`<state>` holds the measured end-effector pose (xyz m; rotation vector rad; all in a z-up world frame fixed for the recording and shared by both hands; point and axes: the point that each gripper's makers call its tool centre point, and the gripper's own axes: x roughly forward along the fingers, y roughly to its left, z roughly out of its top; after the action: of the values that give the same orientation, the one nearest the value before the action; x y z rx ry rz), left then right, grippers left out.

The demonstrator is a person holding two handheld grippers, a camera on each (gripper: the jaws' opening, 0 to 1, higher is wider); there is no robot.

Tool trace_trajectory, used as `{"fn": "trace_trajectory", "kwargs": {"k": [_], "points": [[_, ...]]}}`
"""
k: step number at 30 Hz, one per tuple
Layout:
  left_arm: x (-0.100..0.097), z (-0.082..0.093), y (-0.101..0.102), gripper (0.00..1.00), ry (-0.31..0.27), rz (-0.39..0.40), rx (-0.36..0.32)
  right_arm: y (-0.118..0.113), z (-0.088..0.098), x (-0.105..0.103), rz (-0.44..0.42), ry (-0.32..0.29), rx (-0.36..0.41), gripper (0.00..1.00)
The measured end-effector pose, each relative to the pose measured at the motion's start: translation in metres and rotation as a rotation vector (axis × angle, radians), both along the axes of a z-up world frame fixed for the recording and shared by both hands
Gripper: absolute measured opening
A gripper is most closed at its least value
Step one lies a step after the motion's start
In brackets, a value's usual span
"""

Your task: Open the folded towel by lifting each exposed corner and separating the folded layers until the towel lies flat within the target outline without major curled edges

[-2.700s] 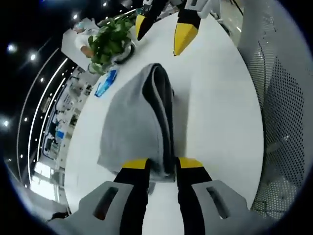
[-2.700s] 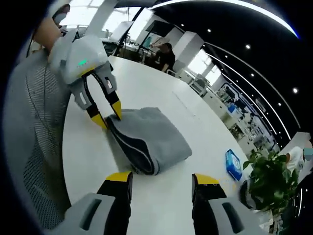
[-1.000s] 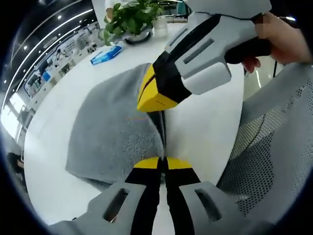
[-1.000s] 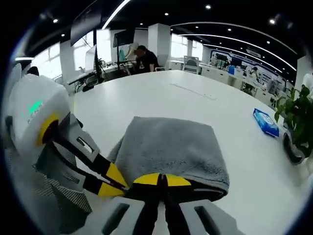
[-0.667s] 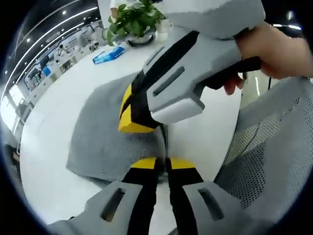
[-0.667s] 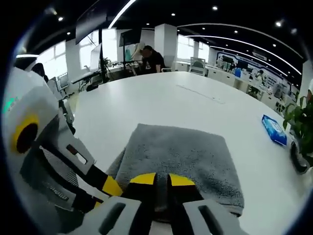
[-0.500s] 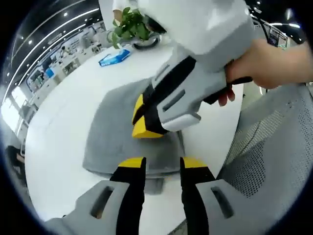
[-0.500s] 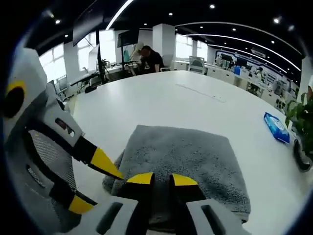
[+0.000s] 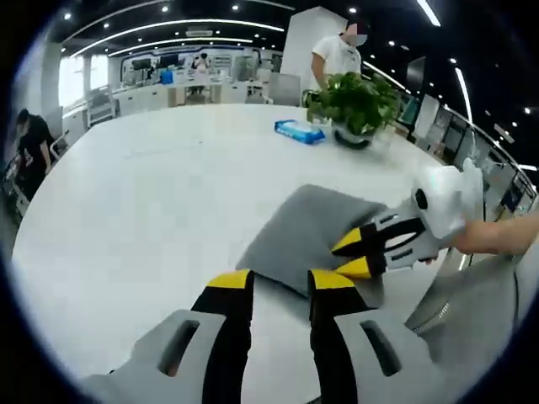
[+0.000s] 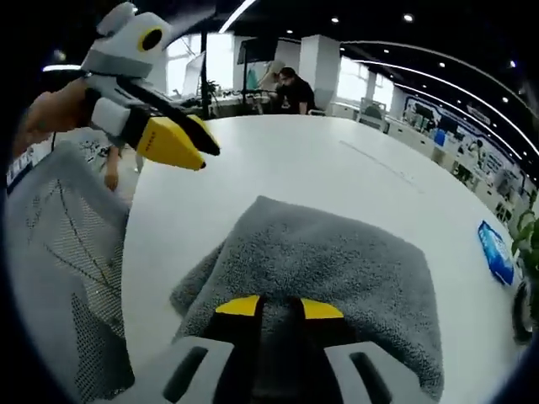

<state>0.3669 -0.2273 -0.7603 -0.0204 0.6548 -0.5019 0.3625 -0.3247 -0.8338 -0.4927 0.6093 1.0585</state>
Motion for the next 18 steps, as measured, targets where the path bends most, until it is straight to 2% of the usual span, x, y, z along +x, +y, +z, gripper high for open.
{"fn": "trace_trajectory", "kwargs": {"k": [5, 8, 10, 13, 16, 18], "points": [[0.0, -0.009, -0.019, 0.24, -0.018, -0.101, 0.016, 0.004, 0.001, -0.017, 0.18, 0.035, 0.017, 0.12], [-0.002, -0.022, -0.028, 0.23, -0.005, -0.146, 0.047, 0.003, 0.0, -0.023, 0.22, 0.051, 0.026, 0.12], [-0.005, -0.032, -0.029, 0.21, -0.003, -0.186, 0.102, 0.002, 0.004, -0.019, 0.162, 0.07, 0.037, 0.13], [-0.009, -0.05, -0.026, 0.21, 0.04, -0.157, 0.164, 0.0, 0.015, -0.013, 0.025, 0.105, 0.092, 0.16], [-0.008, -0.049, -0.019, 0.21, 0.065, -0.051, 0.16, -0.007, 0.032, -0.005, -0.12, 0.118, 0.182, 0.18], [-0.009, -0.046, -0.02, 0.21, 0.062, -0.042, 0.159, -0.015, 0.041, -0.003, -0.175, 0.094, 0.203, 0.18]]}}
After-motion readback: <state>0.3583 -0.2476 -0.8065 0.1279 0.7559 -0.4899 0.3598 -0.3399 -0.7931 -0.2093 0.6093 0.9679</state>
